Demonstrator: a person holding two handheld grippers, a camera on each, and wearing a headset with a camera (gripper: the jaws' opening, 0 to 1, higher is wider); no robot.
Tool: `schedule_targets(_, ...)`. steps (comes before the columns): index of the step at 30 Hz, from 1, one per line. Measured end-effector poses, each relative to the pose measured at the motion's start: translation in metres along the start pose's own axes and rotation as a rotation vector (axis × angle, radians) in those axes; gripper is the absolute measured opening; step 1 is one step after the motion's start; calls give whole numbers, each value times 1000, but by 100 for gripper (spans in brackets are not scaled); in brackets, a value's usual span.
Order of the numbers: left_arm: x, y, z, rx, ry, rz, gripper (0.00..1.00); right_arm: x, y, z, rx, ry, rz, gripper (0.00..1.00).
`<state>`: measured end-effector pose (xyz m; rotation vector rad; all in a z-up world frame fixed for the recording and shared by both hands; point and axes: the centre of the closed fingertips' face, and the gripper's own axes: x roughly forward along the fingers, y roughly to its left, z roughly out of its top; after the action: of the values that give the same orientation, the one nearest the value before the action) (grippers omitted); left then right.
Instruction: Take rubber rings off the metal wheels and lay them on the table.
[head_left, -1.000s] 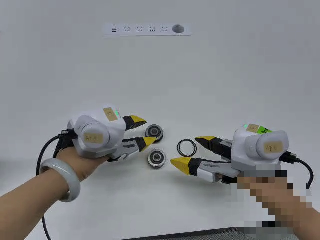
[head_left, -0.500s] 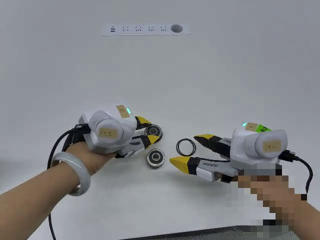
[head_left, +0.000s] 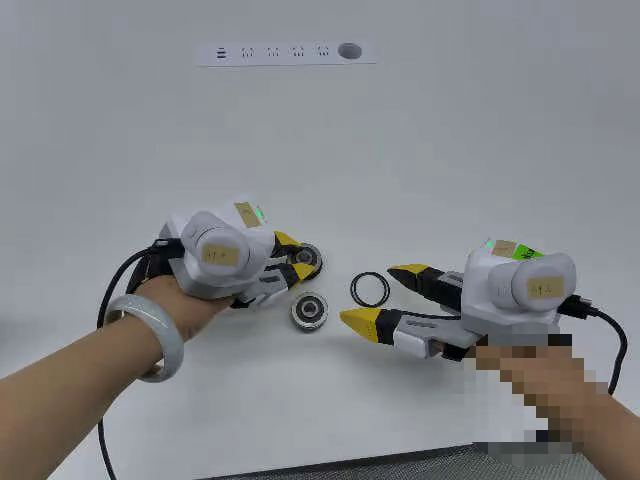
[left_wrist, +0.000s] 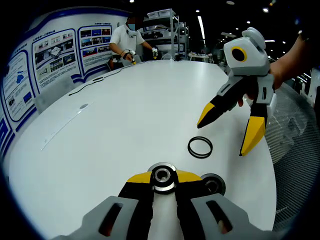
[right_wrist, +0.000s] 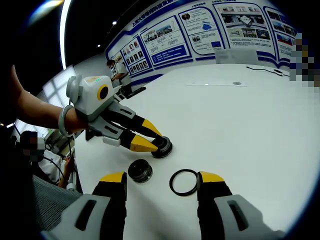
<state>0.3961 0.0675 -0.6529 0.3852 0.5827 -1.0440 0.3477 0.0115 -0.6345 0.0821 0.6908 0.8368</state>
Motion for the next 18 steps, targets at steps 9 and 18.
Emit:
schedule_targets(9, 0, 3, 0, 15, -5, 0, 14, 3, -1, 1, 24, -6, 3, 57)
schedule_targets(18, 0, 2, 0, 21, -7, -5, 13, 9, -4, 9, 99, -35, 11, 55)
